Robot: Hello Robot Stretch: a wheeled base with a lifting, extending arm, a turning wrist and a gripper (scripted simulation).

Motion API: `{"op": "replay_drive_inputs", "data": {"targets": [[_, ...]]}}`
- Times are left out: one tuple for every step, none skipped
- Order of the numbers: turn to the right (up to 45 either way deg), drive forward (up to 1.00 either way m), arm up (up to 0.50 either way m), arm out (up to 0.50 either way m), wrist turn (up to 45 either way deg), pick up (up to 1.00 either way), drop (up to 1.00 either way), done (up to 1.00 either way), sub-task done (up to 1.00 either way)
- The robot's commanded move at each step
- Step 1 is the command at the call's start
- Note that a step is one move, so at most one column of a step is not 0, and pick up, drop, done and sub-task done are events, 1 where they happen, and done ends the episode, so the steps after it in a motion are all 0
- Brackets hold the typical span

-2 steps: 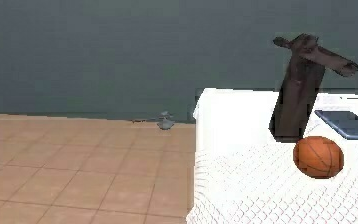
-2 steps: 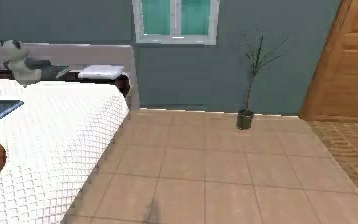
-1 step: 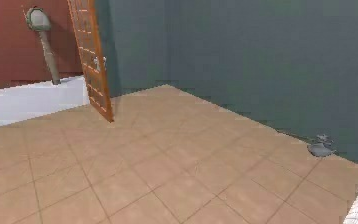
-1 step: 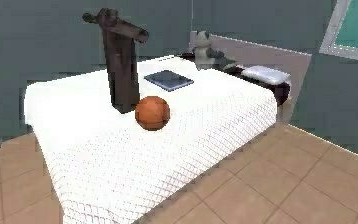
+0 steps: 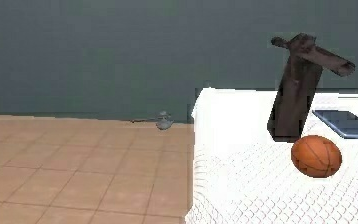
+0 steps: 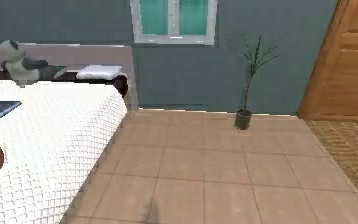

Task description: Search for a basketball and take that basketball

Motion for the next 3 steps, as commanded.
{"op": "replay_drive_inputs", "data": {"targets": [[45.0,0.0,0.0,0.0,0.0,0.0,0.0,0.0,0.0],[24.0,0.0,0.0,0.0,0.0,0.0,0.0,0.0,0.0],[0.0,0.95,0.0,0.0,0.0,0.0,0.0,0.0,0.0]]}}
